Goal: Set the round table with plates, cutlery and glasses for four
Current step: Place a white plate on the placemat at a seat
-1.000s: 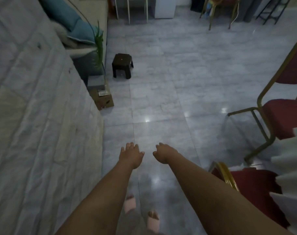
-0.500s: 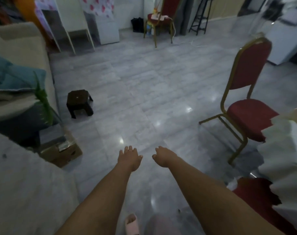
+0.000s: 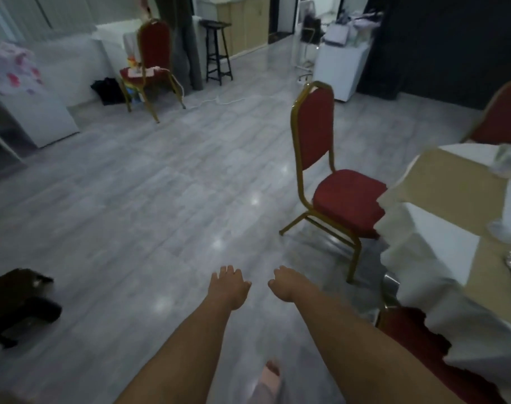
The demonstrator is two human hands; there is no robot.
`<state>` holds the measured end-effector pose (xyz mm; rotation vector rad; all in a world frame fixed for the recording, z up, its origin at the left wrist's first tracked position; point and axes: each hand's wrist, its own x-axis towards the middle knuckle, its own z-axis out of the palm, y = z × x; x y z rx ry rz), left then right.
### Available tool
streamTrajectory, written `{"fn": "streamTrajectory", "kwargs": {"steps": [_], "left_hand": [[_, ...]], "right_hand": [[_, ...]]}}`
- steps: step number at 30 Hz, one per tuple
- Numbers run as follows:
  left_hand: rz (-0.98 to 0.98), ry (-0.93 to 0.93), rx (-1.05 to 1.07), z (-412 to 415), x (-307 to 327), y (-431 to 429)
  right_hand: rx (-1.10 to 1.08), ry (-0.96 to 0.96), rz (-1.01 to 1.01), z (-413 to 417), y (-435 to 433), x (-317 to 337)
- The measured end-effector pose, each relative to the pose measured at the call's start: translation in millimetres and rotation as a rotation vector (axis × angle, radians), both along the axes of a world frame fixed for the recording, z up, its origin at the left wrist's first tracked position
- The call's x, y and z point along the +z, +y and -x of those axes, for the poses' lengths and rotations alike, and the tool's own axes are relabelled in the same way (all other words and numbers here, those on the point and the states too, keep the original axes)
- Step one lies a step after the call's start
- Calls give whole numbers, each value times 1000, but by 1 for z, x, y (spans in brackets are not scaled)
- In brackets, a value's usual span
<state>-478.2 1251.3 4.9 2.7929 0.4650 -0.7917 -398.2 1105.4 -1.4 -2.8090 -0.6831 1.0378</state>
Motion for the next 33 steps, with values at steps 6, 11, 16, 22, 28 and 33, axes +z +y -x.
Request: {"fn": "streamTrajectory", "kwargs": {"steps": [6,11,16,22,28,33], "left_hand": [[-6,-52,-144,-136,16,-17],[17,-55,-297,-218,17,-40],[13,-56,-417,-301,15,-60],[53,-127,-638,-407,18,-101],[75,-105,-813,-491,27,-147],[133,-116,-939,-524,29,-194]], "right_hand": [[-220,34,-68,-103,-23,11],[-329,51,-35,-175,-56,2],[-483,23,-34,-235,-91,12],[-728,-95,-23,-293,-128,21],[-910,-66,-18,-337,-160,31],[-1074,-96,-11,-354,-204,35]]}}
